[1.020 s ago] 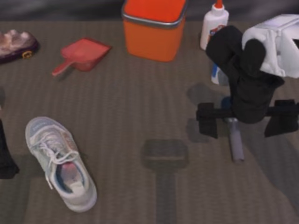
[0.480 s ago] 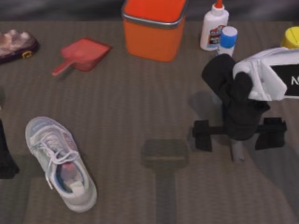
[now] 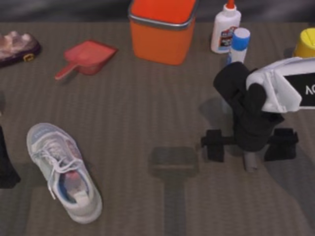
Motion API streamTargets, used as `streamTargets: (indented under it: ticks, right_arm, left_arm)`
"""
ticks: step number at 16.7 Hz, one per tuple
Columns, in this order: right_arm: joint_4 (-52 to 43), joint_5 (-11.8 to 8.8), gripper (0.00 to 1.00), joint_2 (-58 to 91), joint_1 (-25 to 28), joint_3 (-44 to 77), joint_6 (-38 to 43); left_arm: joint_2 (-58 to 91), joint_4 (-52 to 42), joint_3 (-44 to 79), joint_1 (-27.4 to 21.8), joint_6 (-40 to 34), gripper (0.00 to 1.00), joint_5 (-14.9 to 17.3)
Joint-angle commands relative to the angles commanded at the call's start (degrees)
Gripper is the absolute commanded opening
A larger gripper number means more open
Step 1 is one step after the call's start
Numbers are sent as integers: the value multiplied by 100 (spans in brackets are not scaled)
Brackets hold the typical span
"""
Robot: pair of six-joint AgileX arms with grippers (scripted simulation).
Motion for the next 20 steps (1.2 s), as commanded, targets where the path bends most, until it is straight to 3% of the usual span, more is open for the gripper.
streamTargets:
  ticks: [13, 20]
  right_arm:
    - [0, 0, 2, 0, 0, 0, 0]
    - [0, 0, 0, 0, 0, 0, 0]
  left_arm:
    - [0, 0, 0, 0, 0, 100, 0]
    - [0, 0, 0, 0, 0, 100, 0]
